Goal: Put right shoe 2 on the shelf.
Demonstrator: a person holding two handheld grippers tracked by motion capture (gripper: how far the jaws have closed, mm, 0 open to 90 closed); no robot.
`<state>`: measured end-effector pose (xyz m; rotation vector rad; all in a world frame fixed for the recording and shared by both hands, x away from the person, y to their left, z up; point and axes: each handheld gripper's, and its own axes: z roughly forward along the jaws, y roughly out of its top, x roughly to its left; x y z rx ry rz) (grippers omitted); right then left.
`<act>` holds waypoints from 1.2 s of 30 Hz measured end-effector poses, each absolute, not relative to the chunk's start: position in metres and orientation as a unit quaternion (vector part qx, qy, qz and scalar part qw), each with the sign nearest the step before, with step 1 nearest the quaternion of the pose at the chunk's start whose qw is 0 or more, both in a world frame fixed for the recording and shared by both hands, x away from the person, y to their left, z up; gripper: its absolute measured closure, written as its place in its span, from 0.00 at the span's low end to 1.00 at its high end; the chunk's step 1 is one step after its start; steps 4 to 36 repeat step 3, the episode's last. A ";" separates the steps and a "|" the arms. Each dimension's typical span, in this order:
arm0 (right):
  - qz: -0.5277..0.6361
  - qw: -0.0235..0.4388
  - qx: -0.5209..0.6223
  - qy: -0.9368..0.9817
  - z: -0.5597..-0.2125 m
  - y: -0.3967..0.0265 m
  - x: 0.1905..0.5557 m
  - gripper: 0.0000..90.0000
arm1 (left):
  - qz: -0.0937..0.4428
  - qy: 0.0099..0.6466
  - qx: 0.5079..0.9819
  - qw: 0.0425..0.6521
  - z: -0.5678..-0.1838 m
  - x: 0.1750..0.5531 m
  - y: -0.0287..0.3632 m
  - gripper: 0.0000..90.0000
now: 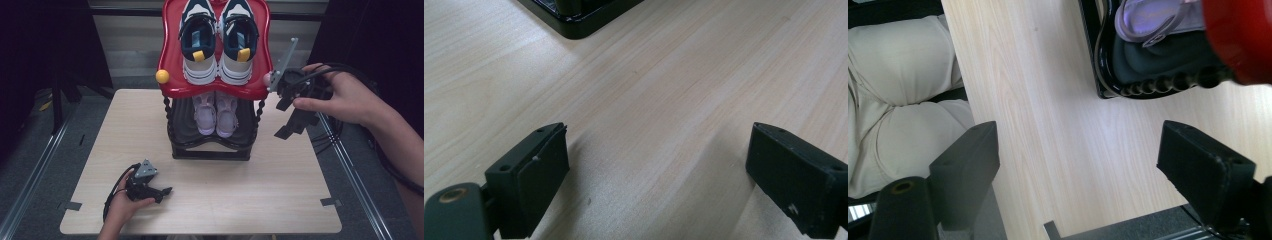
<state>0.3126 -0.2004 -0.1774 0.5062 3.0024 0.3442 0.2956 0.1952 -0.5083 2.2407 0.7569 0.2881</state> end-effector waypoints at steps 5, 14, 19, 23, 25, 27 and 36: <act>0.119 0.038 0.166 0.978 -0.184 -0.204 0.311 0.18 | 0.112 0.295 0.874 0.371 -0.508 0.296 0.195 0.11; 0.119 0.038 0.166 0.978 -0.184 -0.204 0.311 0.18 | 0.112 0.295 0.874 0.371 -0.508 0.296 0.195 0.11; 0.119 0.038 0.166 0.978 -0.184 -0.204 0.311 0.18 | 0.112 0.295 0.874 0.371 -0.508 0.296 0.195 0.11; 0.119 0.038 0.166 0.978 -0.184 -0.204 0.311 0.18 | 0.112 0.295 0.874 0.371 -0.508 0.296 0.195 0.11; 0.119 0.038 0.166 0.978 -0.184 -0.204 0.311 0.18 | 0.112 0.295 0.874 0.371 -0.508 0.296 0.195 0.11; 0.119 0.038 0.166 0.978 -0.184 -0.204 0.311 0.18 | 0.112 0.295 0.874 0.371 -0.508 0.296 0.195 0.11; 0.119 0.038 0.166 0.978 -0.184 -0.204 0.311 0.18 | 0.112 0.295 0.874 0.371 -0.508 0.296 0.195 0.11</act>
